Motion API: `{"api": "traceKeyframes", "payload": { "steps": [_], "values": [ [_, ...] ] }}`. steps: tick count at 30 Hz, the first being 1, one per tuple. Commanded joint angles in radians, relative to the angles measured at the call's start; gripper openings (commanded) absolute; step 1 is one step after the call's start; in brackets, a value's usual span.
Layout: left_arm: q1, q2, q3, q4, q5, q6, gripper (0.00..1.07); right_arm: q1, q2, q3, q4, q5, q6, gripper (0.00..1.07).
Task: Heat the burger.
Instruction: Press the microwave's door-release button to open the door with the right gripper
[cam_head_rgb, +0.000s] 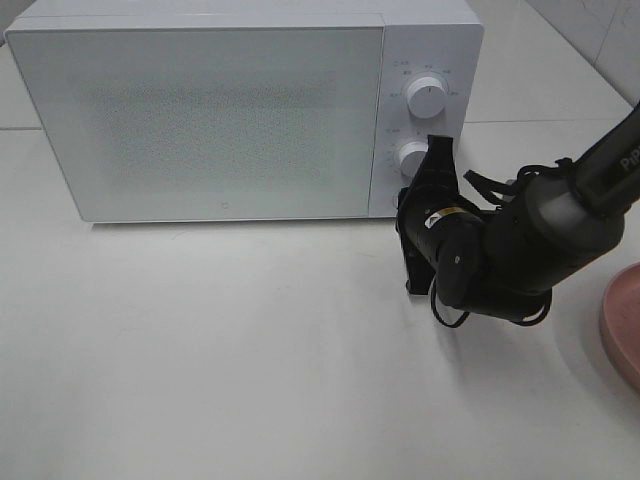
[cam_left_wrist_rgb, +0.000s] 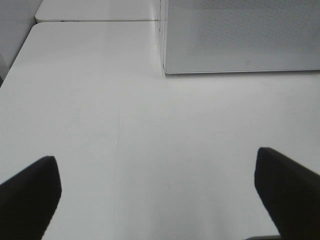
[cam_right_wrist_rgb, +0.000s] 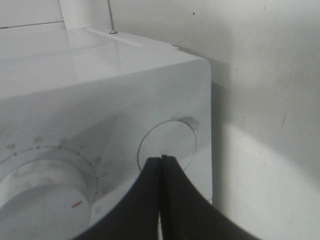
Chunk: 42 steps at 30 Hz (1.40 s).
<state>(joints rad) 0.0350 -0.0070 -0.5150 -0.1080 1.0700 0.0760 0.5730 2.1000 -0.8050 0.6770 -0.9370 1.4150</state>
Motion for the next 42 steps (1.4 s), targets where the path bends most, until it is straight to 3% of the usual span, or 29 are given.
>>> {"api": "traceKeyframes", "payload": {
  "steps": [1, 19, 30, 34, 42],
  "values": [
    [-0.002, -0.016, 0.0, -0.001, 0.0, -0.007, 0.98, -0.011, 0.017, -0.024, -0.008, -0.01, -0.012, 0.0],
    [-0.002, -0.016, 0.0, 0.002, 0.0, -0.007, 0.98, -0.012, 0.053, -0.082, 0.052, -0.103, -0.039, 0.0],
    [-0.002, -0.016, 0.0, 0.002, 0.0, -0.007, 0.98, -0.023, 0.069, -0.165, 0.111, -0.117, -0.105, 0.0],
    [-0.002, -0.016, 0.0, 0.002, 0.0, -0.007, 0.98, -0.023, 0.11, -0.25, 0.156, -0.139, -0.168, 0.0],
    [-0.002, -0.016, 0.0, 0.002, 0.0, -0.007, 0.98, -0.023, 0.122, -0.274, 0.152, -0.162, -0.176, 0.0]
  ]
}}
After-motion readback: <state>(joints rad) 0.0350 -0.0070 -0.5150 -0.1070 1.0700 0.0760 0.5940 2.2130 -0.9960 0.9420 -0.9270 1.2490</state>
